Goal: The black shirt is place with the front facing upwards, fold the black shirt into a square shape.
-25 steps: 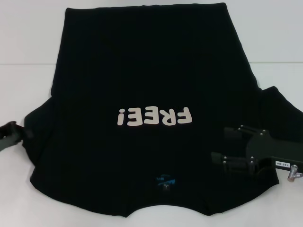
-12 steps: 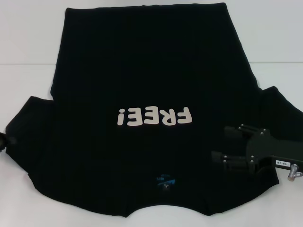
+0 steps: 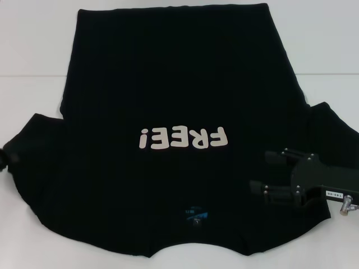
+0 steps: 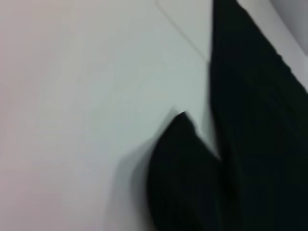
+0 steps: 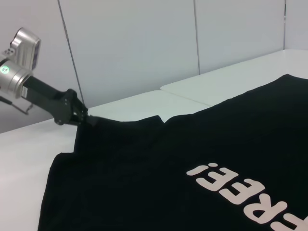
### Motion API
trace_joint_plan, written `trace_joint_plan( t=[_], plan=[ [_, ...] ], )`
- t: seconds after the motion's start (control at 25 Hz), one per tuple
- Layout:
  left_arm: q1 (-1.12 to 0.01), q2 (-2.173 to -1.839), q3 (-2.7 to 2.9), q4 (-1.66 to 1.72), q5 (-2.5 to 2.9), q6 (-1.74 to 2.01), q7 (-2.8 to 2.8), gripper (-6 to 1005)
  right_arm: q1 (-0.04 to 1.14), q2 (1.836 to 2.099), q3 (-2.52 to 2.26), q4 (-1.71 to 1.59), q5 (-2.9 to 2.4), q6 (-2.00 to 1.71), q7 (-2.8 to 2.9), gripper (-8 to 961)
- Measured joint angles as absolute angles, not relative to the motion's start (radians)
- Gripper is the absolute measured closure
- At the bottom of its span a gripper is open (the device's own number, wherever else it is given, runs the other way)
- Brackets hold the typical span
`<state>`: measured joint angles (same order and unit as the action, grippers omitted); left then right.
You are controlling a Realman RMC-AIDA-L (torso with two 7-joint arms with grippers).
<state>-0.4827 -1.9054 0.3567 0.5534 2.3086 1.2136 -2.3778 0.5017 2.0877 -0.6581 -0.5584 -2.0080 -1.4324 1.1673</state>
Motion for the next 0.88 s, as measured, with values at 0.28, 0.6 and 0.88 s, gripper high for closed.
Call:
trace_joint_plan(
  t=[0.28, 0.6, 0.88],
  plan=[
    [-0.540, -1.946, 0.394, 0.708, 2.314, 1.295, -2.372, 990, 0.502, 2.088, -0.658, -0.558, -2.008, -1.433, 1.167, 38],
    [-0.636, -1.986, 0.610, 0.758, 2.321, 1.325, -2.379, 989, 0.499, 2.089, -0.658, -0.556, -2.010, -1.433, 1.174, 38],
    [-0.657, -2.020, 0.713, 0.730, 2.322, 1.247, -2.390, 988, 0.494, 2.091, -0.659, -0.551, -2.010, -1.433, 1.175, 37]
  ],
)
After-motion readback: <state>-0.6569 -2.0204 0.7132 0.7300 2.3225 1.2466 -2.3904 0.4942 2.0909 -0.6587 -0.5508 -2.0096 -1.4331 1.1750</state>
